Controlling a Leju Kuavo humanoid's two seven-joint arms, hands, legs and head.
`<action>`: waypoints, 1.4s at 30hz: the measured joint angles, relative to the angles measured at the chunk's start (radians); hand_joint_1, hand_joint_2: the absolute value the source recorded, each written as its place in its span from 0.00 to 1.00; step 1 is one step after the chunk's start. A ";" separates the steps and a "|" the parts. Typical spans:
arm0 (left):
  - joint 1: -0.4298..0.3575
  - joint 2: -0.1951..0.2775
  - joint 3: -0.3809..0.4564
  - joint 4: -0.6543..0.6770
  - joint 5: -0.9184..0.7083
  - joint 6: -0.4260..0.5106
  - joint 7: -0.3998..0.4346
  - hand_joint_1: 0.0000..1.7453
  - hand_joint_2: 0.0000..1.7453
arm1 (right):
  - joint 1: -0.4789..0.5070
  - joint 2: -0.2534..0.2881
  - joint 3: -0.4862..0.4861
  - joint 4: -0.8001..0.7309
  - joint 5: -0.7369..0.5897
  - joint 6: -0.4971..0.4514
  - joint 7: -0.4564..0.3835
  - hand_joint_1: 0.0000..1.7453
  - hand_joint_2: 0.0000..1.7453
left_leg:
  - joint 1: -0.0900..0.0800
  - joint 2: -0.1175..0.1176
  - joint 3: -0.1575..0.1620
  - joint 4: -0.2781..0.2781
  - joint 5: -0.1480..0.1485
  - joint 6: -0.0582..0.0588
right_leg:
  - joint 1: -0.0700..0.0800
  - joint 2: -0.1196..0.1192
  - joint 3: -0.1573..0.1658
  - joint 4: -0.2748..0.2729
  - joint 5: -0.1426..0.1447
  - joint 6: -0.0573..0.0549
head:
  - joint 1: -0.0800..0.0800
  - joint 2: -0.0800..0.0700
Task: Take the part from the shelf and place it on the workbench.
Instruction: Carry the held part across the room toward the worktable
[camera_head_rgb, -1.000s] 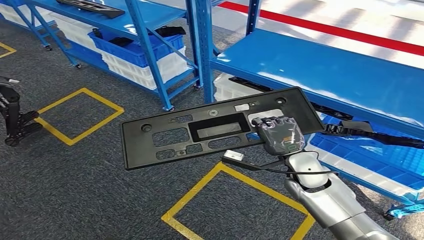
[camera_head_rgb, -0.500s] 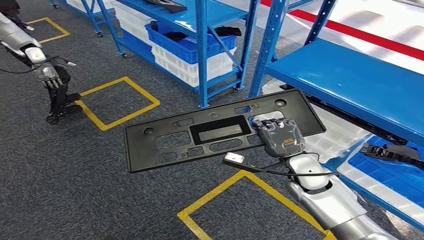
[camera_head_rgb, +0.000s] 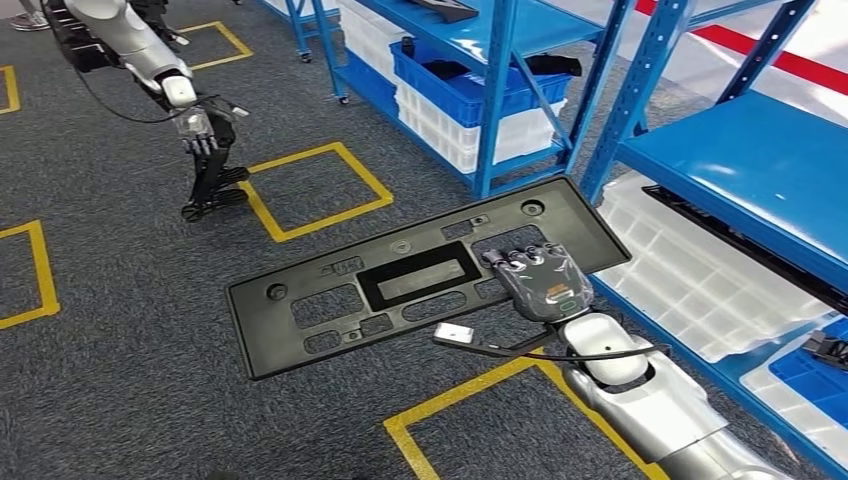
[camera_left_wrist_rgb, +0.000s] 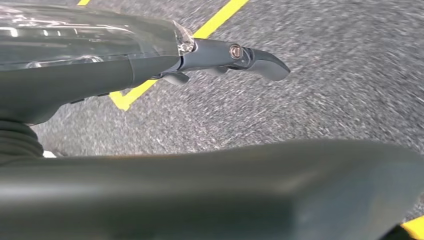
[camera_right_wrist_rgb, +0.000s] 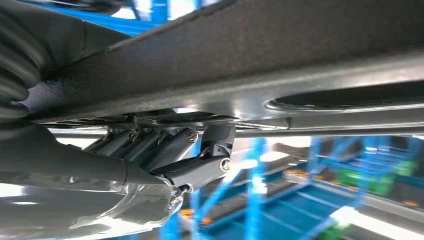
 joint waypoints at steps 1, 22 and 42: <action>-0.001 0.000 0.000 0.000 0.000 0.001 0.000 0.00 1.00 | 0.000 0.000 0.004 -0.004 0.001 -0.001 0.000 1.00 1.00 | -0.005 0.023 0.034 -0.064 0.028 0.005 | 0.001 -0.013 0.006 -0.001 -0.004 0.003 | 0.000 0.000; 0.018 0.143 0.070 -0.001 0.032 0.052 0.016 0.00 1.00 | 0.024 -0.047 0.025 -0.017 -0.005 -0.008 0.016 1.00 1.00 | -0.011 -0.124 0.095 -0.167 0.036 0.032 | 0.005 0.117 -0.032 0.007 0.030 0.007 | 0.002 0.000; 0.027 0.241 0.126 -0.005 0.045 0.073 0.041 0.00 1.00 | 0.051 -0.066 -0.012 -0.046 -0.009 -0.028 0.015 1.00 1.00 | -0.014 -0.016 0.102 -0.178 0.044 0.057 | 0.007 0.058 -0.080 0.211 -0.121 0.024 | 0.003 0.000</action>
